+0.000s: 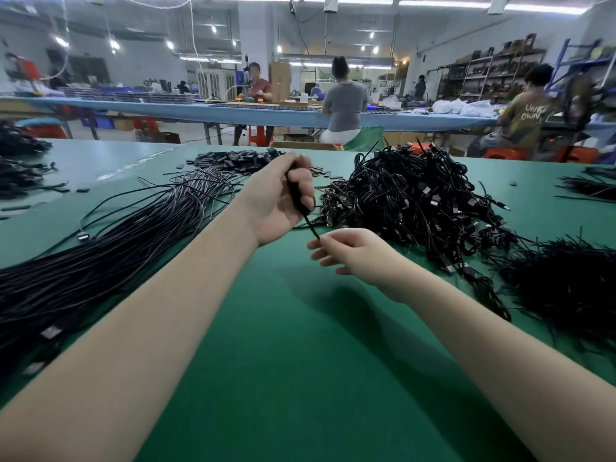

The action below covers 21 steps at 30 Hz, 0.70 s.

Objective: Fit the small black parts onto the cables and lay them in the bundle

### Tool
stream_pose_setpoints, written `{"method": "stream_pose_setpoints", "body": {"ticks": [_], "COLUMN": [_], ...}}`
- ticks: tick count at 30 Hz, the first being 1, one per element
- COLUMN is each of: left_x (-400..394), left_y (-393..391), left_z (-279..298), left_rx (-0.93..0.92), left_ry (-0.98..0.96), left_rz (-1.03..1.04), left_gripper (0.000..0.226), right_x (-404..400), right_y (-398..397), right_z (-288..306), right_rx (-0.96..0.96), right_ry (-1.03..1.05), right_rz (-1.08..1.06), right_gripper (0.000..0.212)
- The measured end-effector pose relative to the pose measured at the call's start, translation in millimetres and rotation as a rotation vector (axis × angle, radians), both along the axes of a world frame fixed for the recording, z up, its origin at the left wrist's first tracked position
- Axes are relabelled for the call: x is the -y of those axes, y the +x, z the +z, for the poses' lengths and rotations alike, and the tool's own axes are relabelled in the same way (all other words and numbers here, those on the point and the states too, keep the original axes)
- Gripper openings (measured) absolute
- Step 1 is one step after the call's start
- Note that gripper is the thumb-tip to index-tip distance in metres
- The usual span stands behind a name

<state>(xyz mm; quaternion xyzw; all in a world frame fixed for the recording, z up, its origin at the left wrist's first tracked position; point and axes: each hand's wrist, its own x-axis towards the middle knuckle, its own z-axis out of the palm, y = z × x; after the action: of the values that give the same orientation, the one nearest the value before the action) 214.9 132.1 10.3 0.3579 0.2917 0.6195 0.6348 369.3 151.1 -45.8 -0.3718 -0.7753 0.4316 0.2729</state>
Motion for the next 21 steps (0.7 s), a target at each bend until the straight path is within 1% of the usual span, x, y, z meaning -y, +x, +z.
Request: {"method": "stream_pose_setpoints", "body": {"ticks": [1, 2, 4, 5, 6, 7, 9, 11, 12, 14, 17, 18, 19, 21], "left_x": [-0.4, -1.4, -3.1, -3.8, -4.6, -5.1, -5.7, -6.9, -7.6, -8.8, -11.7, -14.0, -16.0, -17.0], "left_y": [0.4, 2.0, 8.2, 11.9, 15.2, 17.7, 19.6, 20.3, 20.7, 23.4, 24.2, 23.0, 22.3, 22.7], "left_z": [-2.6, -6.3, -15.5, -21.0, -26.8, -32.0, -39.5, -42.1, -42.0, -40.3, -40.9, -43.3, -46.0, -50.5], "left_rx": [-0.033, -0.064, -0.099, -0.115, -0.139, -0.168, -0.241, -0.337, -0.382, -0.483, -0.766, -0.812, -0.799, -0.656], "left_ry": [-0.002, -0.008, -0.036, -0.048, -0.060, -0.068, -0.078, -0.079, -0.077, -0.070, -0.055, -0.060, -0.075, -0.109], "left_rz": [-0.020, -0.048, -0.119, -0.154, -0.180, -0.198, -0.203, -0.156, -0.118, -0.034, 0.141, 0.191, 0.216, 0.191], "left_gripper": [0.034, 0.033, 0.034, 0.034, 0.034, 0.034, 0.034, 0.034, 0.035, 0.037, 0.041, 0.040, 0.039, 0.037], "right_x": [-4.2, -8.2, -13.4, -14.1, -14.4, -14.6, -15.4, -17.7, -18.1, -18.3, -19.6, -20.2, -20.9, -21.3], "right_y": [1.3, 2.3, 3.0, 3.7, 4.8, 5.9, 7.2, 6.6, 5.4, 1.8, 0.7, 1.6, 2.8, 3.3], "right_z": [-2.7, -3.8, -3.4, -3.4, -4.3, -6.3, -11.6, -16.5, -18.5, -22.0, -25.5, -25.5, -25.9, -26.6], "right_rx": [-0.069, -0.173, -0.389, -0.450, -0.462, -0.453, -0.433, -0.440, -0.449, -0.461, -0.515, -0.523, -0.518, -0.493], "right_ry": [-0.054, -0.150, -0.407, -0.492, -0.522, -0.521, -0.495, -0.468, -0.455, -0.425, -0.413, -0.419, -0.421, -0.411], "right_rz": [-0.042, -0.077, -0.070, -0.039, -0.006, 0.008, -0.017, -0.076, -0.104, -0.153, -0.197, -0.203, -0.200, -0.180], "right_gripper": [0.020, 0.019, 0.020, 0.019, 0.016, 0.012, 0.014, 0.011, 0.008, 0.008, 0.010, 0.011, 0.012, 0.014]}}
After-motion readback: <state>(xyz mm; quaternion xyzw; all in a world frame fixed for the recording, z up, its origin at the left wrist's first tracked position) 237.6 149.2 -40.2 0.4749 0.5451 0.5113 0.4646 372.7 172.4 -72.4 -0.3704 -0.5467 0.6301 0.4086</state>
